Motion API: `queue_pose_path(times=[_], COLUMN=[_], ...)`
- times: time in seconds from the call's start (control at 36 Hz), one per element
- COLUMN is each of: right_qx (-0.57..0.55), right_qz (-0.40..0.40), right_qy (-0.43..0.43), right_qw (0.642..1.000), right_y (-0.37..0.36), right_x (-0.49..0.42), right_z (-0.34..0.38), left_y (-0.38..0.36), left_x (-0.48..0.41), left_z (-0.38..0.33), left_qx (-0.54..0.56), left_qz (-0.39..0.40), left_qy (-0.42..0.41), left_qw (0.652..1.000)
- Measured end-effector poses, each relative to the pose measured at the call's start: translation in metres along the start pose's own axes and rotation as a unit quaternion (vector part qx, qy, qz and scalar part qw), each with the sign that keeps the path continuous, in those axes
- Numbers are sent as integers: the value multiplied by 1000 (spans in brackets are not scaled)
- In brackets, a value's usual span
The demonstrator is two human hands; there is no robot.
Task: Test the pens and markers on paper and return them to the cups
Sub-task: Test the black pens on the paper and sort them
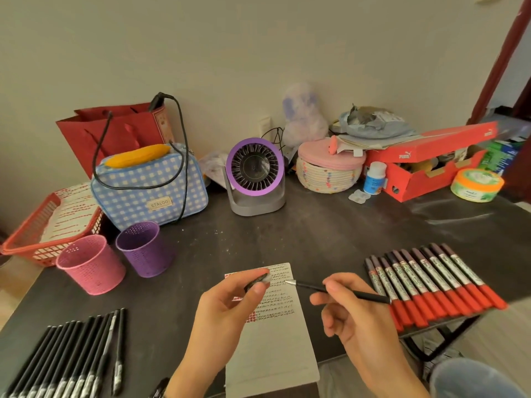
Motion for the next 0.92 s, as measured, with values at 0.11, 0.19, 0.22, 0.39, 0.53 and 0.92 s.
queue_pose_path(times=[0.11,0.19,0.22,0.39,0.53,0.92], right_qx=[4,13,15,59,86,153], right_qz=[-1,4,6,26,21,24], right_qy=[10,4,1,-16,-12,-78], right_qw=[1000,1000,1000,998,996,985], right_y=[-6,-8,-8,-12,-15,-36], right_x=[1,2,3,4,3,-7], right_z=[1,0,0,-3,-9,-42], left_y=[0,0,0,0,0,35], left_x=[2,3,4,8,9,30], left_z=[-6,-8,-8,-9,-14,10], left_qx=[-19,-37,-45,-128,-158,-247], left_qz=[13,24,30,52,35,50], left_qy=[-13,-18,-19,-53,-93,-65], left_qw=[1000,999,998,989,982,966])
Point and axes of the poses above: each hand's wrist, its own x-axis away from the middle knuckle, its own y-axis out of the back of the hand, z = x × y, the point moved 2 cm from there along -x, towards the middle knuckle, and after that the axes turned 11 degrees about -x, right-handed, at the moved point
